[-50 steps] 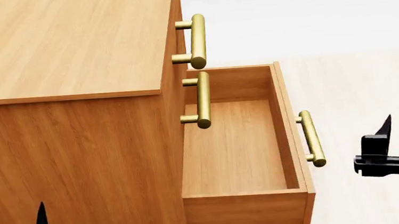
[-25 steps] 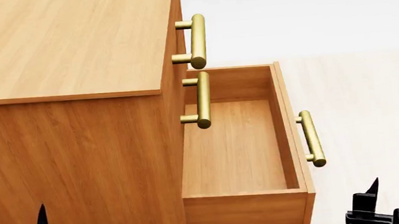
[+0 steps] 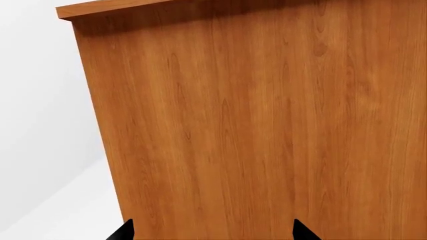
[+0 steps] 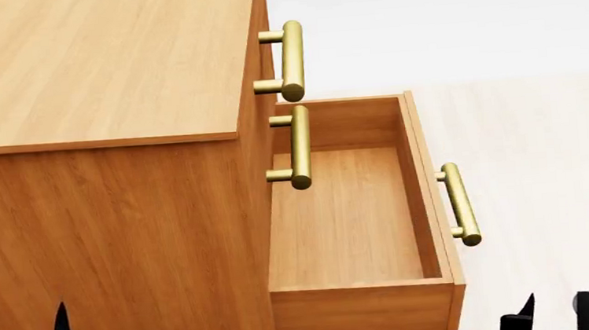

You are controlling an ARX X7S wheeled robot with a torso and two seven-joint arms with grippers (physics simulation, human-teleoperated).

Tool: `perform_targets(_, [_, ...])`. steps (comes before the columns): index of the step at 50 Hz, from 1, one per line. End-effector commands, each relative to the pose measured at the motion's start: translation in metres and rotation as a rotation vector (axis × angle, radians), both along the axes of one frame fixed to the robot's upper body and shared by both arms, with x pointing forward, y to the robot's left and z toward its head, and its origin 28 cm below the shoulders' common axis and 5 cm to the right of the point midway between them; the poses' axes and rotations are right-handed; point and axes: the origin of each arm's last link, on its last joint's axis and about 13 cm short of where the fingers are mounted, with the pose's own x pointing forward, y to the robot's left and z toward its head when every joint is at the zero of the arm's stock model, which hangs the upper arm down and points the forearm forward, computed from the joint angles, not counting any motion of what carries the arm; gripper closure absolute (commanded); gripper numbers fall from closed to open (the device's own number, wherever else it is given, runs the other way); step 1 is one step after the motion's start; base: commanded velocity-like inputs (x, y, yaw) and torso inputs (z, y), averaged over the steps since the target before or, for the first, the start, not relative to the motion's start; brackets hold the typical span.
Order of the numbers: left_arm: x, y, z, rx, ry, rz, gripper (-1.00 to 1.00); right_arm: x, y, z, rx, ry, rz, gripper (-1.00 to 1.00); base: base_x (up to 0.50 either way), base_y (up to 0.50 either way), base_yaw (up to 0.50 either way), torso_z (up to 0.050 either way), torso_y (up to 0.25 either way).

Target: Close the bottom drawer of the cabinet.

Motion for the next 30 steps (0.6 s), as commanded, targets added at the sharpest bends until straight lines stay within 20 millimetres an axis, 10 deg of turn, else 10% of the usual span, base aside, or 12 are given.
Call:
perform_targets(1, [-0.001, 0.000, 0.000, 0.000, -0.001, 0.000, -1.00, -0.001, 0.004, -0.004, 0.014, 0.012, 0.025, -1.00, 0.00, 0.00, 0.00, 0.000, 0.000])
perform_targets(30, [-0.001, 0.000, 0.001, -0.001, -0.001, 0.003, -1.00, 0.002, 0.021, -0.010, 0.008, 0.007, 0.114, -1.00, 0.00, 0.00, 0.00, 0.000, 0.000])
